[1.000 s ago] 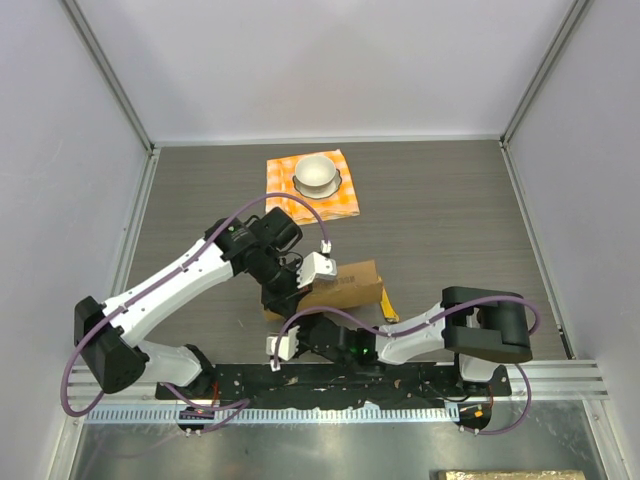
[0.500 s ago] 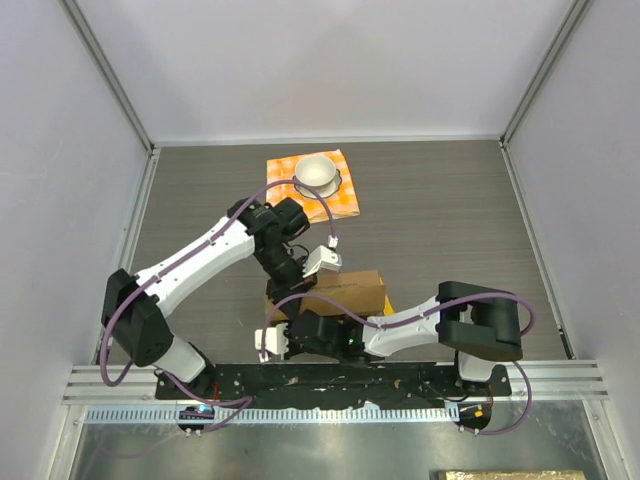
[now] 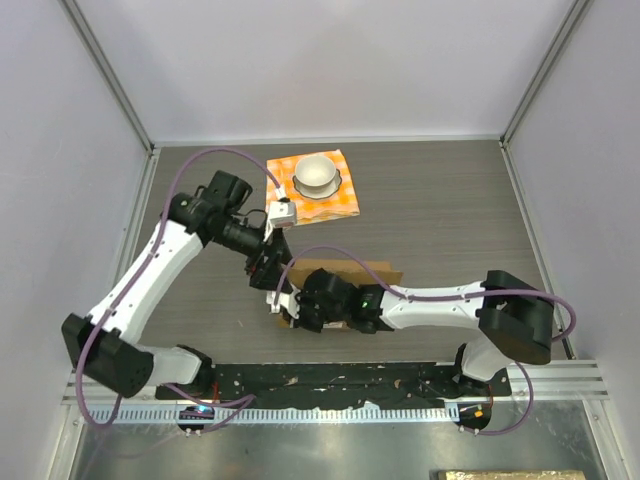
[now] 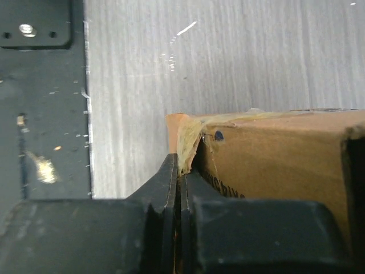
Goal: Unpack the express box
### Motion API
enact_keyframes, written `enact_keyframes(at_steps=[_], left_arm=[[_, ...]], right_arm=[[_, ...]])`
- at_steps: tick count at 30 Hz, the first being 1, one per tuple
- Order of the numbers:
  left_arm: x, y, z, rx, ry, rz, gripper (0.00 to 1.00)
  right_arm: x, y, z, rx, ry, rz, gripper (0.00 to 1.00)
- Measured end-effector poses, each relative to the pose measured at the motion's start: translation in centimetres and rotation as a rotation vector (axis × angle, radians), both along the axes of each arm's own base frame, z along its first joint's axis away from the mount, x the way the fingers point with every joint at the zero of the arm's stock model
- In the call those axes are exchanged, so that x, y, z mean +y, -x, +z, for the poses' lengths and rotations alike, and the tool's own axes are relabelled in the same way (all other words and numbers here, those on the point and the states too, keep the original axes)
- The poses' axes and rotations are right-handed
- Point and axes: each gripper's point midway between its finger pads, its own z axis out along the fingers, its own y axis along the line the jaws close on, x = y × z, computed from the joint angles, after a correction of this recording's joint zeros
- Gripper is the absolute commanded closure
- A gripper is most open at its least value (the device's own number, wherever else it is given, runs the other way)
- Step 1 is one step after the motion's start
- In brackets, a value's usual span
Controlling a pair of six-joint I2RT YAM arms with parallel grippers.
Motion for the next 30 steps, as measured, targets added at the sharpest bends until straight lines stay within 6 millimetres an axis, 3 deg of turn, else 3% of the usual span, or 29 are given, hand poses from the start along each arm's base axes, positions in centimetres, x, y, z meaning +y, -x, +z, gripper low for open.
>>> enact_keyframes(at_steps=[5, 12, 16, 19, 23, 25, 28, 30], left_arm=[[0.9, 1.4, 1.3, -0.097, 0.098, 0.019, 0.24], [0.5, 0.9, 0.3, -0.048, 0.176, 0.052, 0.25], [0.4, 0.3, 0.9, -0.060, 0.218, 0.066, 0.25], [1.7, -1.1, 1.4, -0.076, 0.242, 0.130, 0.21], [6.0, -1.7, -0.7, 0.022, 0.162, 0.297, 0.19], [7.6, -2.7, -1.4, 0.047, 0.160, 0.355, 0.12], [8.5, -4.3, -2.3, 0.034, 0.194, 0.345, 0.07], [8.2, -4.7, -2.3, 0.037, 0.233, 0.320, 0.06]], right_arm=[[-1.4, 1.5, 0.9, 0.167, 0.030, 0.043, 0.99], [-3.1, 4.6, 0.6, 0.403, 0.089, 0.098, 0.99], [-3.1, 6.1, 1.8, 0.547, 0.053, 0.096, 0.99], [-3.2, 5.8, 3.3, 0.642, -0.022, 0.055, 0.99], [-2.5, -0.2, 10.9, 0.584, -0.340, -0.026, 0.99], [-2.6, -2.2, 15.1, 0.509, -0.485, -0.025, 0.99], [-2.1, -1.7, 18.1, 0.486, -0.576, 0.033, 0.99], [-1.6, -1.1, 18.5, 0.512, -0.594, 0.065, 0.99]])
